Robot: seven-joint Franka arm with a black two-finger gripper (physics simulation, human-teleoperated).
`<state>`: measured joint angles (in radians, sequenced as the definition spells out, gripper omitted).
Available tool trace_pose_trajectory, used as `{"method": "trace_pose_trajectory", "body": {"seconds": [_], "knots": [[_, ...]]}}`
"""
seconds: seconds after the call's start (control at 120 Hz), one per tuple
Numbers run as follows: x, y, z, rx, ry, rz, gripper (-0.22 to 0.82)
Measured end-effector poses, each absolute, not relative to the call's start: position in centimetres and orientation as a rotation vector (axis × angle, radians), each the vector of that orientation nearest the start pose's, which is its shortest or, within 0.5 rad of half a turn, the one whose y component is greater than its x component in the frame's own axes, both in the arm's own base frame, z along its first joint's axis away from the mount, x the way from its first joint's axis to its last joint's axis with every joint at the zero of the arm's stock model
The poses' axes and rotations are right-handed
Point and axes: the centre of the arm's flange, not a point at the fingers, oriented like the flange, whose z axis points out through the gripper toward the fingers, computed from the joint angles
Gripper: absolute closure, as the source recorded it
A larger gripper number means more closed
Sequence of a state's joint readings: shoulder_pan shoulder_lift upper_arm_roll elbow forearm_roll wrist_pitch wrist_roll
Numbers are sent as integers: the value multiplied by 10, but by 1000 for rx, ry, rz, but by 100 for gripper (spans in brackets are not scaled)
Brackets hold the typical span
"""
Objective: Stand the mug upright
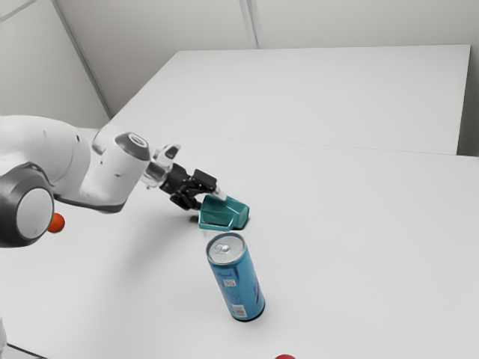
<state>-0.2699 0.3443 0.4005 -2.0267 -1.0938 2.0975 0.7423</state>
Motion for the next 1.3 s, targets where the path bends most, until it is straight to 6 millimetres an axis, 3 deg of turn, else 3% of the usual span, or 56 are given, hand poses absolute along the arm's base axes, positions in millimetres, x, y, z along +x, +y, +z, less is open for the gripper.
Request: {"method": "trace_pose_trajectory", "body": {"seconds": [0.242, 0.367, 1.008, 1.15, 1.3], "knots": [[586, 24, 279, 2359, 70, 183, 1], [586, 24, 278, 2349, 55, 190, 6], [587, 21, 280, 2335, -1, 224, 61], [588, 16, 291, 2327, -19, 246, 67], [590, 11, 316, 2310, -54, 294, 75]]}}
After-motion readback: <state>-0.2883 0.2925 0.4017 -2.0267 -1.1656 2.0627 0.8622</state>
